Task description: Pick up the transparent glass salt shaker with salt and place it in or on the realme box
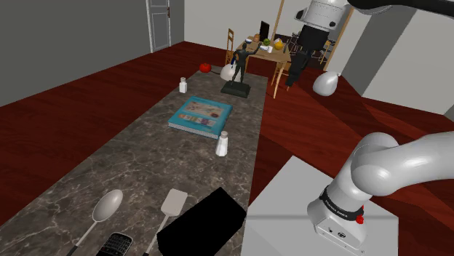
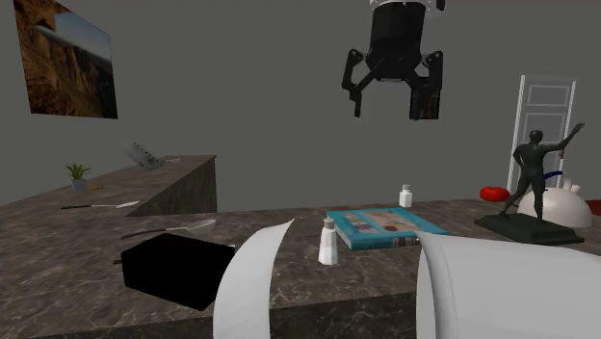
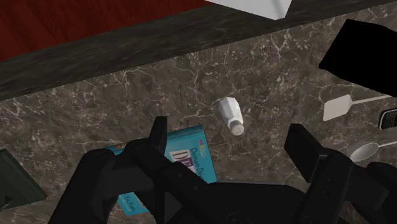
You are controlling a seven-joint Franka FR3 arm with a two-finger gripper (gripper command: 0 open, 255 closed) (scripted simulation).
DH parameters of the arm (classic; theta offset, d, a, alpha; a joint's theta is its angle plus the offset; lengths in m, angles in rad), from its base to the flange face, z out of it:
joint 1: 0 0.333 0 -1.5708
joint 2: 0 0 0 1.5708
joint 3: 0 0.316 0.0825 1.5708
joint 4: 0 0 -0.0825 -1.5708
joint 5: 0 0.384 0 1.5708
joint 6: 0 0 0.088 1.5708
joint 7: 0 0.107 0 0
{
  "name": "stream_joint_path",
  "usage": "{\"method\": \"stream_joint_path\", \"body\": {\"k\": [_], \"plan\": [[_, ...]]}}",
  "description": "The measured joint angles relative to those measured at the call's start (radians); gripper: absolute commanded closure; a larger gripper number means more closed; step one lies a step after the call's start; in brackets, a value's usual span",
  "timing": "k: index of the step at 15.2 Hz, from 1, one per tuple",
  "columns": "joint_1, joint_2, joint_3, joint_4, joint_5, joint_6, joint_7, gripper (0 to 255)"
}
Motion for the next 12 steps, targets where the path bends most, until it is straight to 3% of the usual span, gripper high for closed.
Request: {"method": "stream_joint_path", "body": {"k": [5,12], "plan": [[0.003,0.085,0.031,-0.016,0.011,0.066,0.032,0],[0.013,0.310,0.110,0.011,0.029,0.187,0.125,0]]}}
